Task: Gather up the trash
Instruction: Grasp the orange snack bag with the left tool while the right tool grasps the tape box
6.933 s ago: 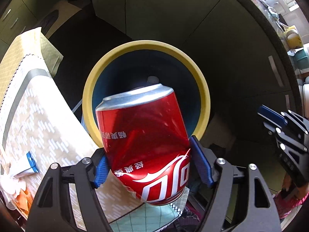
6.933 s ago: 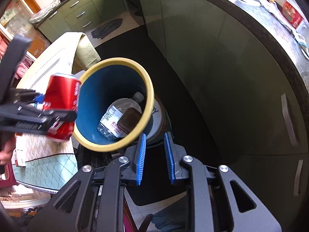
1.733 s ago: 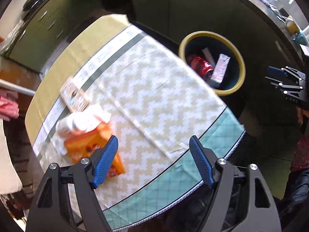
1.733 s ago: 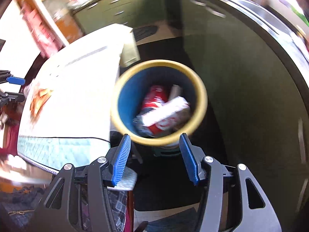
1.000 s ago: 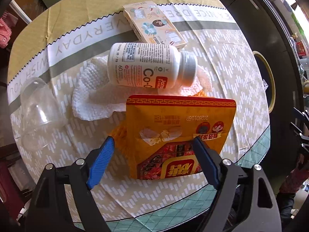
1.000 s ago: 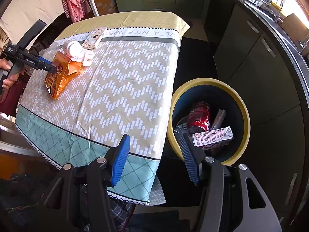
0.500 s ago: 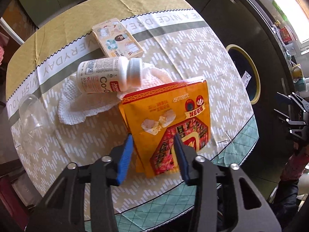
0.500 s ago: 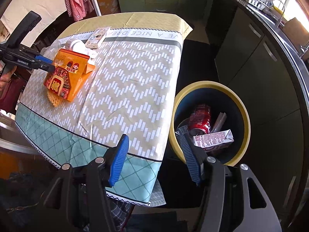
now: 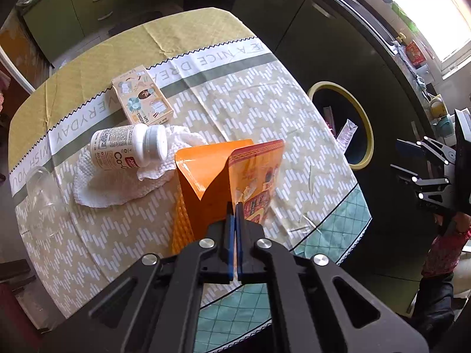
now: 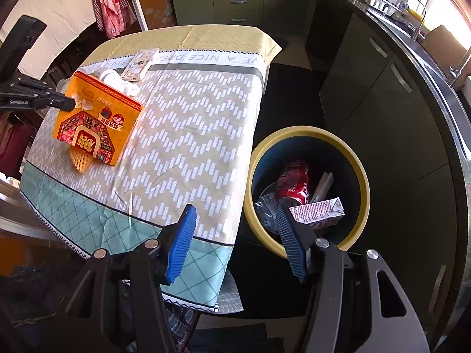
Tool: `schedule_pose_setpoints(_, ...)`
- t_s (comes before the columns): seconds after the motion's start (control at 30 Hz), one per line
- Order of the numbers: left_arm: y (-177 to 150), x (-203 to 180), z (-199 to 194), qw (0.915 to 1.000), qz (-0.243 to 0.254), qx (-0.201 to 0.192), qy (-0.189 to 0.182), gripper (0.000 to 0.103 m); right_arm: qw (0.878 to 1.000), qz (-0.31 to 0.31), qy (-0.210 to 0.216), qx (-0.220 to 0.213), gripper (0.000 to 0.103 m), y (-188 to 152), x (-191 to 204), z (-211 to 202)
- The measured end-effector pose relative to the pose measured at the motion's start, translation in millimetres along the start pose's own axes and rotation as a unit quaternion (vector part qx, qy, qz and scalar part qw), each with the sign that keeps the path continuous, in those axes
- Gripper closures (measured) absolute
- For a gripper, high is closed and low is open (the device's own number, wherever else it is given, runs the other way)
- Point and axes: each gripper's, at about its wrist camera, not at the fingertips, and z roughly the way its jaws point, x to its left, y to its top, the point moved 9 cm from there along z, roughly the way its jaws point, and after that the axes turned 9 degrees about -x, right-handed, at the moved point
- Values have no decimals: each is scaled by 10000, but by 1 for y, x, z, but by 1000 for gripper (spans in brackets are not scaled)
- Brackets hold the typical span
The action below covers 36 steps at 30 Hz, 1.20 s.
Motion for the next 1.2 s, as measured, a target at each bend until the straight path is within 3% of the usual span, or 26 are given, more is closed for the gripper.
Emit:
schedule_pose_setpoints(0.13, -6, -2, -25, 9999, 12, -164, -28, 103, 9999, 52, 100, -59, 46, 29, 4, 4)
schedule_pose_setpoints(0.3, -28, 5, -55, 9996, -44, -266, 36, 102, 9978, 248, 613, 33, 45, 88, 40, 30)
schedule_pose_setpoints(0.47, -55, 16, -83, 9991, -138, -374, 134, 103, 9946, 309, 942, 323, 45, 149, 102, 81)
schedule_pose_setpoints(0.67, -84, 30, -107, 9987, -228, -429, 151, 103, 9920, 337, 897, 824, 45, 205, 173, 160)
schedule_pose_setpoints(0.93, -95, 52, -115, 9981, -330, -491, 142, 103, 9905, 187, 290, 1330, 45, 227, 216, 226)
schedule_pose_setpoints(1.2, -98, 66, -117, 9977, -414, -536, 80, 102, 9878, 165, 189, 1538, 45, 219, 230, 249)
